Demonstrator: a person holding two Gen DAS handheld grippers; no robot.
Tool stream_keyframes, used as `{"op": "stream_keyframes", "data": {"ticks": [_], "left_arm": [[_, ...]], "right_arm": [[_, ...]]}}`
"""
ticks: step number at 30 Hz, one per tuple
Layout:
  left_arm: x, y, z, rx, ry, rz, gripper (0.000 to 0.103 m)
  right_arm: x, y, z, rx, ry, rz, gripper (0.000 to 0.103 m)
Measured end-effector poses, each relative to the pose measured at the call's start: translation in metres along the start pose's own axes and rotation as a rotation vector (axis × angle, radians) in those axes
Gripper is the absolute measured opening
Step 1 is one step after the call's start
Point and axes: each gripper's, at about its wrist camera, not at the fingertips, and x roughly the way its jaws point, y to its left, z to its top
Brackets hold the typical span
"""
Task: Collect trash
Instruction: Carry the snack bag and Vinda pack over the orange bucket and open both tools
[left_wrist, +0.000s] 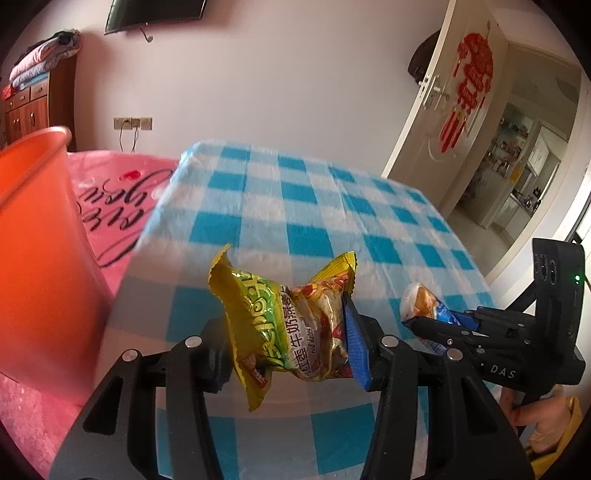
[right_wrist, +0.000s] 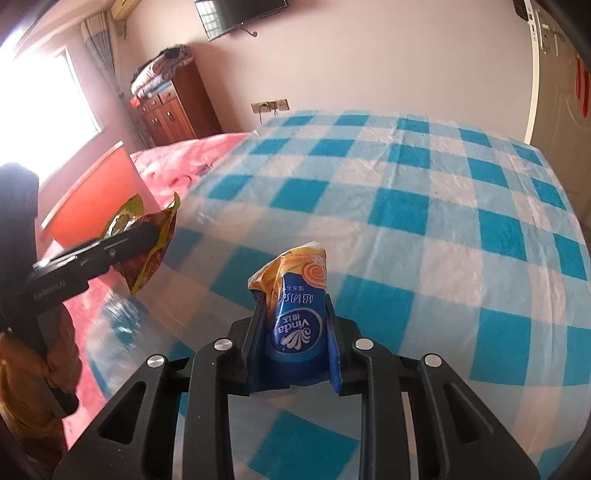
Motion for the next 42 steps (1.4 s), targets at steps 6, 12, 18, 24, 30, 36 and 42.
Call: {"op": "stream_keyframes", "data": {"ticks": [6,12,18,24,30,36,42], "left_arm": [[-0.031,0.010,0.018,-0.005,-0.084,0.012,0.051],[-0.070,0.034,0.037,-0.036,-0.182,0.075,0.051],[-0.112,0.072,0.049,-0.089,-0.266,0.187,0.051],[-0.139,0.118,0.052,-0.161,-0.310,0.316,0.051],[-0.143,0.153,0.050,-0.223,-0.301,0.389,0.051],[-0.132,0.179,0.044,-0.294,-0.272,0.424,0.062],[-0.133,0.184,0.037,-0.302,-0.294,0.483,0.090]], "right_arm": [[-0.012,0.016,0.030,0.038,-0.043,0.089,0.029],[-0.017,0.050,0.072,0.032,-0.088,0.201,0.029],[-0.009,0.099,0.114,-0.001,-0.098,0.332,0.029],[0.006,0.163,0.151,-0.073,-0.110,0.434,0.030],[0.032,0.222,0.169,-0.144,-0.087,0.509,0.032],[0.070,0.250,0.172,-0.153,-0.035,0.514,0.073],[0.084,0.230,0.163,-0.085,-0.036,0.467,0.091]]}}
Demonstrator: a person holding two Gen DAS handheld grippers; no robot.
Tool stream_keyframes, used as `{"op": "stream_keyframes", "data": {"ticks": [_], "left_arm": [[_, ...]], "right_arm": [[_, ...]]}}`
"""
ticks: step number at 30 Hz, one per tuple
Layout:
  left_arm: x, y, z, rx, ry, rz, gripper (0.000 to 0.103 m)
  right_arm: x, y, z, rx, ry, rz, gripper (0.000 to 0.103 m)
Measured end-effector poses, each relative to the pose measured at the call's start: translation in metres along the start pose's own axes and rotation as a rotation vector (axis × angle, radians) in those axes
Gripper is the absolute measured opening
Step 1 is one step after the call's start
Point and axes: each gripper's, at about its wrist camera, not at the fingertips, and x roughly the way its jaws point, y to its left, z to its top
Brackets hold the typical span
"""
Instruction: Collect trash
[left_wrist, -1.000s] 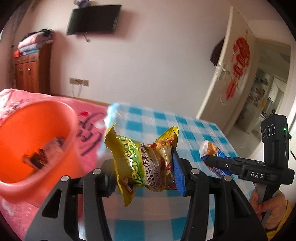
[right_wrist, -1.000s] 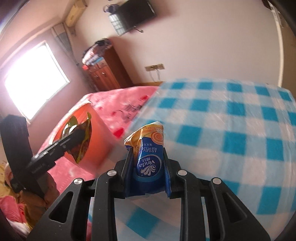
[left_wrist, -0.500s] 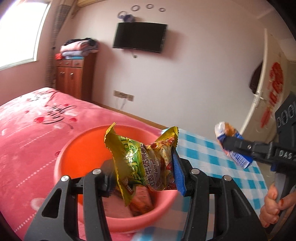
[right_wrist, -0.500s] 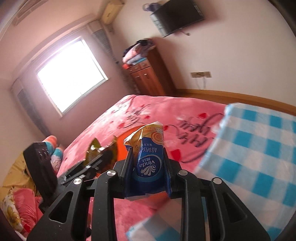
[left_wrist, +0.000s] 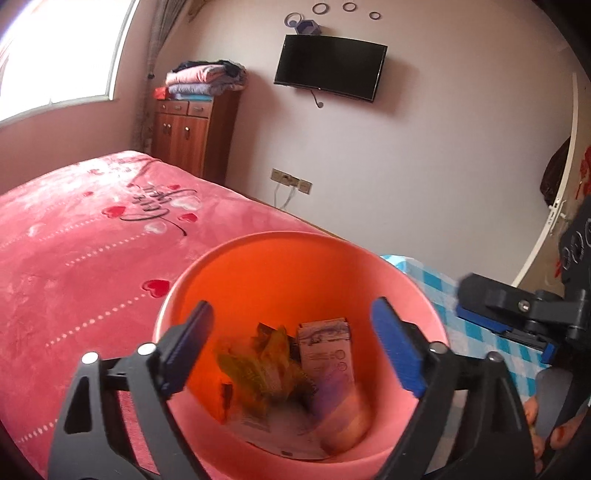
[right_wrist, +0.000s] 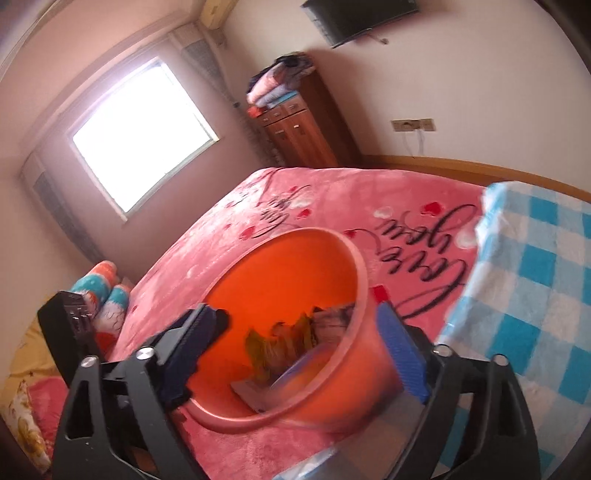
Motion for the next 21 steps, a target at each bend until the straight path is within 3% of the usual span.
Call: {"op": "stream_keyframes", "data": {"ticks": [5,11,21], "left_arm": [[-0.008,-0.004,0.004,0.011,-0.042,0.008,0.099],[-0.017,-0.021,0.003,0.043,-0.070,-0.004,0.099],[-0.024,-0.061,-0.005,0.091,-0.071,-0.090,0.099]], "right_arm": [[-0.025,-0.020,-0.009,0.007,-0.060,-0.109,0.093],[-0.060,-0.035,-0.025,-0.053,-0.147,-0.269,0.093],[-0.095,-0.051,-0.057,-0.114,-0.201,-0.427,0.093]]}}
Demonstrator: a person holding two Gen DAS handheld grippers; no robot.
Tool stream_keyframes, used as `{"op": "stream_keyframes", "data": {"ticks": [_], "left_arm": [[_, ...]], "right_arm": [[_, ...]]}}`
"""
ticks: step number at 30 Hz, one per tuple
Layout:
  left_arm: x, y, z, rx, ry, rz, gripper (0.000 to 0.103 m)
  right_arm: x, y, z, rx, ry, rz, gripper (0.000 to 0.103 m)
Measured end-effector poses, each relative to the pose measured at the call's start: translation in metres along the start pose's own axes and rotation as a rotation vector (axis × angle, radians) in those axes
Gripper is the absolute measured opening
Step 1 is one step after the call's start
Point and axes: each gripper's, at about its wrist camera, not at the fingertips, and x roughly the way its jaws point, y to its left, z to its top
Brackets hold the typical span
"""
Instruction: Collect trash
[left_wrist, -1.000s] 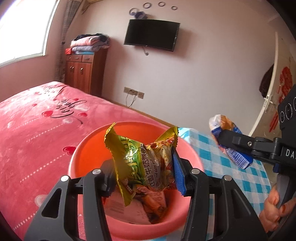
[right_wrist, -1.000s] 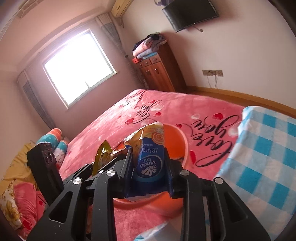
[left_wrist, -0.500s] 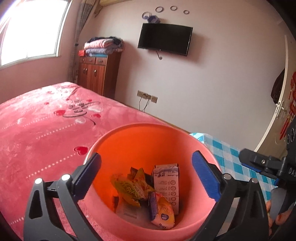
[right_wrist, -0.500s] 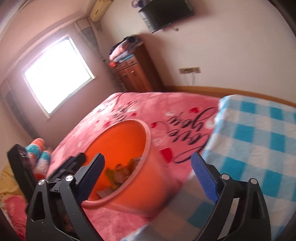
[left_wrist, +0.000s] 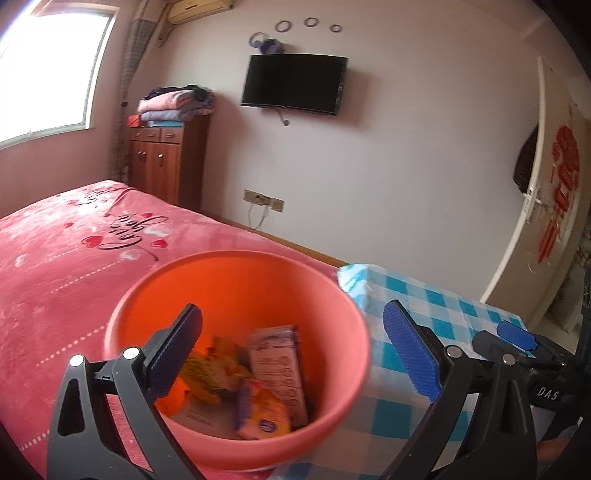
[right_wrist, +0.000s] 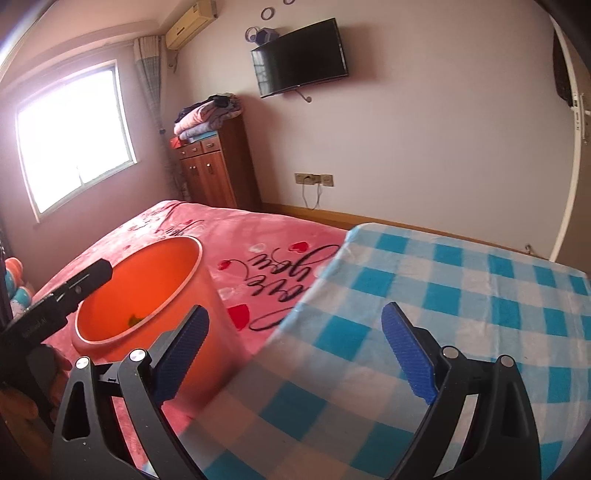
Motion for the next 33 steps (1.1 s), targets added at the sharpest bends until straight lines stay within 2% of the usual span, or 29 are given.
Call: {"op": "stream_keyframes", "data": {"ticks": [12,21,33], "left_arm": [[0.001,-0.047,-0.016,0.045,0.029,-0.104,0.099],[0.002,-0.080,-0.033,0.100,0.050,-0.148,0.099],[0.009,-0.135,-0.058,0.179,0.114,-0.232,0.099]], "right_arm": [[-0.024,-0.034,-0.022,0.006,-0.024,-0.136,0.093],[-0.044,-0.060,-0.036,0.031,-0.046,-0.223,0.093],[-0.071,-0.103,-0.064,0.083,-0.062,-0.332,0.093]]}}
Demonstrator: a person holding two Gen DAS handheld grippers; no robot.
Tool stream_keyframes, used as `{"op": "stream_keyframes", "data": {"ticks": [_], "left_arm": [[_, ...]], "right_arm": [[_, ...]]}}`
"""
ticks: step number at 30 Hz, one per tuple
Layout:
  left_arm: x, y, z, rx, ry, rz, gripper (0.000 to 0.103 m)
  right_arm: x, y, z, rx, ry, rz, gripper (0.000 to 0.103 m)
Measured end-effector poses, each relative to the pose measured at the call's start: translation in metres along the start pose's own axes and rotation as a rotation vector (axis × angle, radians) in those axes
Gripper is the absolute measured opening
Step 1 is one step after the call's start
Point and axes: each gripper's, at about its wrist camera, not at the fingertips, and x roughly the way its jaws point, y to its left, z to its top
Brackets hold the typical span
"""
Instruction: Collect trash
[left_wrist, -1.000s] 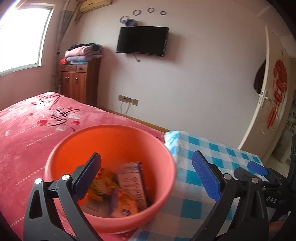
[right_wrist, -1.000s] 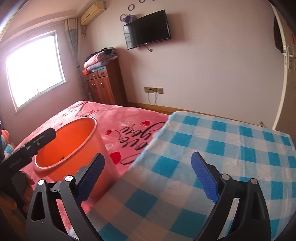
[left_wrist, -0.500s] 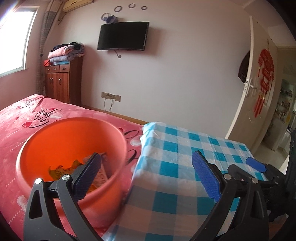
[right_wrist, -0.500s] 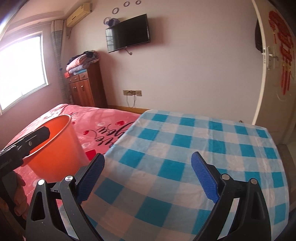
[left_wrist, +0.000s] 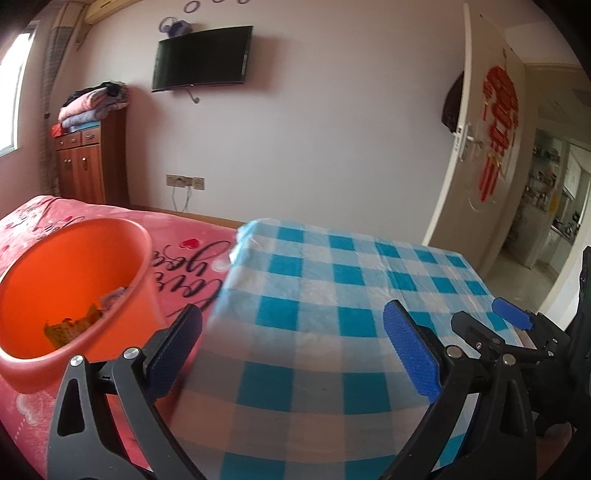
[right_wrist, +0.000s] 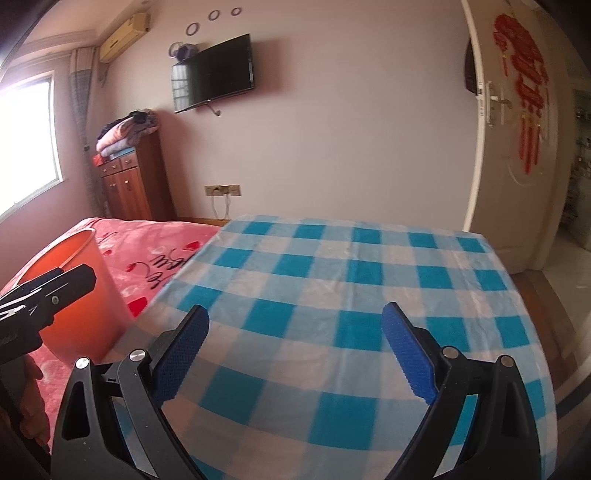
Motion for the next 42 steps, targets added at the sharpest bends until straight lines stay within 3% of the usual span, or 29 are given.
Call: {"op": "stream_keyframes", "data": {"ticks": [29,42], "left_arm": [[0.048,-0.108,-0.032,0.114,0.085,-0.081,0.099],[0.065,-0.142,-0.041,0.138,0.105,-0.068,0.099]], "right_arm": [[-0.021,-0.105,-0.048,0.078,-0.035,-0.209,0.093],[-0.028,-0.137,-0.058,0.100,-0.063,-0.280,0.093]]}}
